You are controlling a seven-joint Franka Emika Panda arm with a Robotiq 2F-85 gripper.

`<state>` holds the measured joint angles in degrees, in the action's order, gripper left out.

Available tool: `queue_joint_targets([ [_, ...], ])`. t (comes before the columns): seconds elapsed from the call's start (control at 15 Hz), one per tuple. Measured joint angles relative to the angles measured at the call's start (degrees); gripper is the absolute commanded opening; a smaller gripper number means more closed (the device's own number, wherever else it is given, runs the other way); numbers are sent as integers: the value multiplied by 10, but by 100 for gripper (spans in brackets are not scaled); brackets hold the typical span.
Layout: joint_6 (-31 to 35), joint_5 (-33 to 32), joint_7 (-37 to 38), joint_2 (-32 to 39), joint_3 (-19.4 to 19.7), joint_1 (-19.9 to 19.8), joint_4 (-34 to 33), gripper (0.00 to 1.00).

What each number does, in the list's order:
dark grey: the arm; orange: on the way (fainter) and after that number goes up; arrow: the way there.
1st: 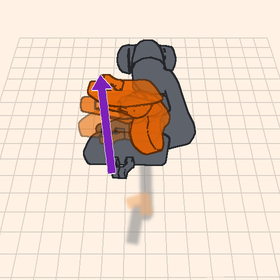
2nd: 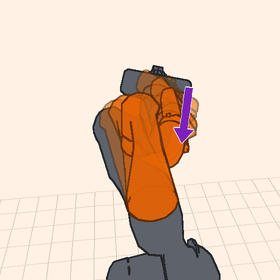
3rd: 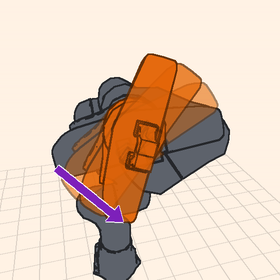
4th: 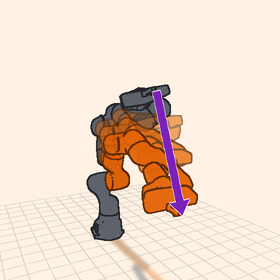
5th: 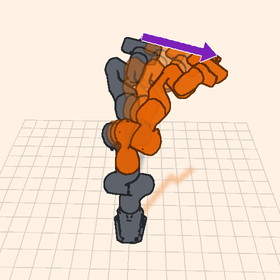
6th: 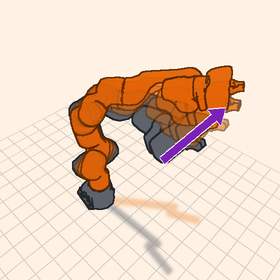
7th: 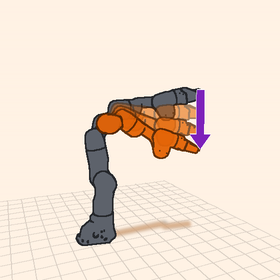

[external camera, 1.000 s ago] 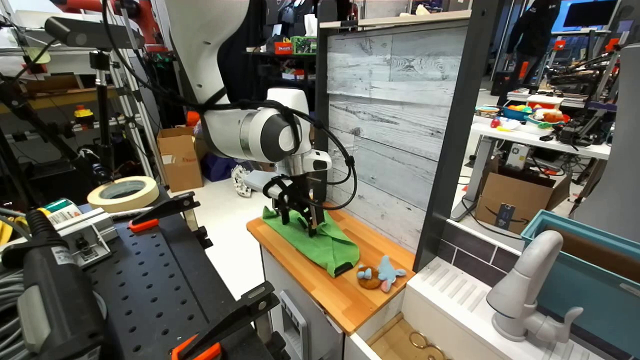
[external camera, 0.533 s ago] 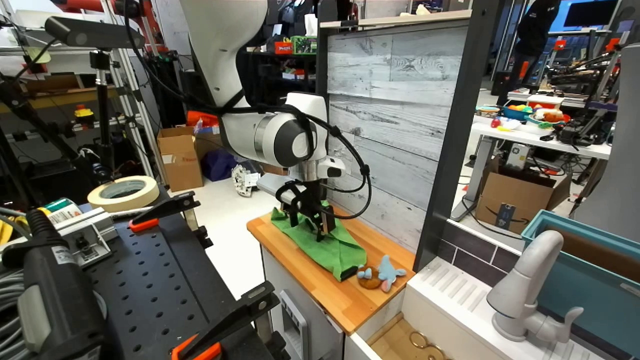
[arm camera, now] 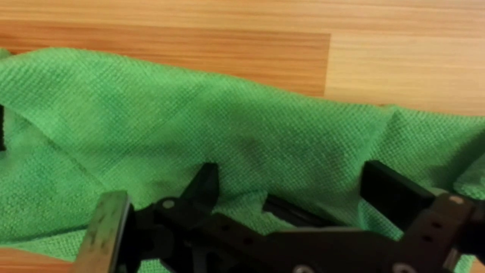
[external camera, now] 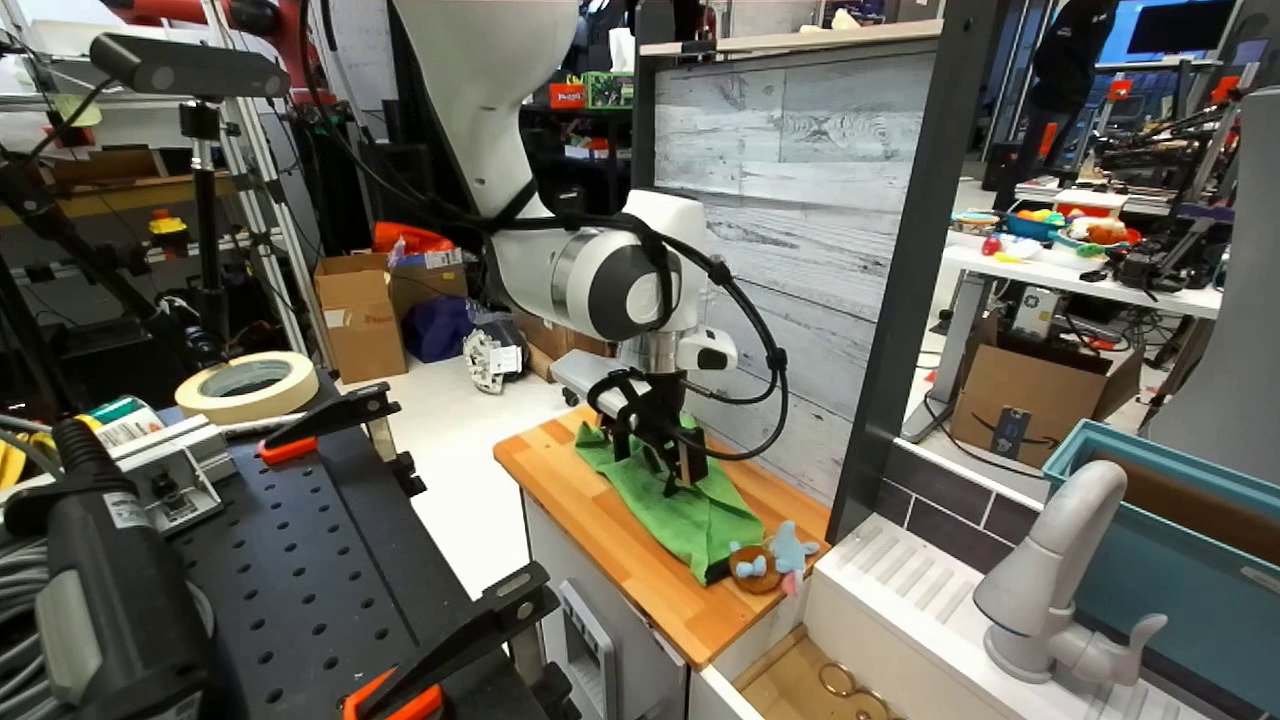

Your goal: Move the green towel forward

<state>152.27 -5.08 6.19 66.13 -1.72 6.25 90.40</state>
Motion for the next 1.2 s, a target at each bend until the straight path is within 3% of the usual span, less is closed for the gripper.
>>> queue_joint_targets([
  [0.6,-19,11,0,15,1,-13,-38,100],
  [1.2,-19,11,3,16,3,4,-52,100],
])
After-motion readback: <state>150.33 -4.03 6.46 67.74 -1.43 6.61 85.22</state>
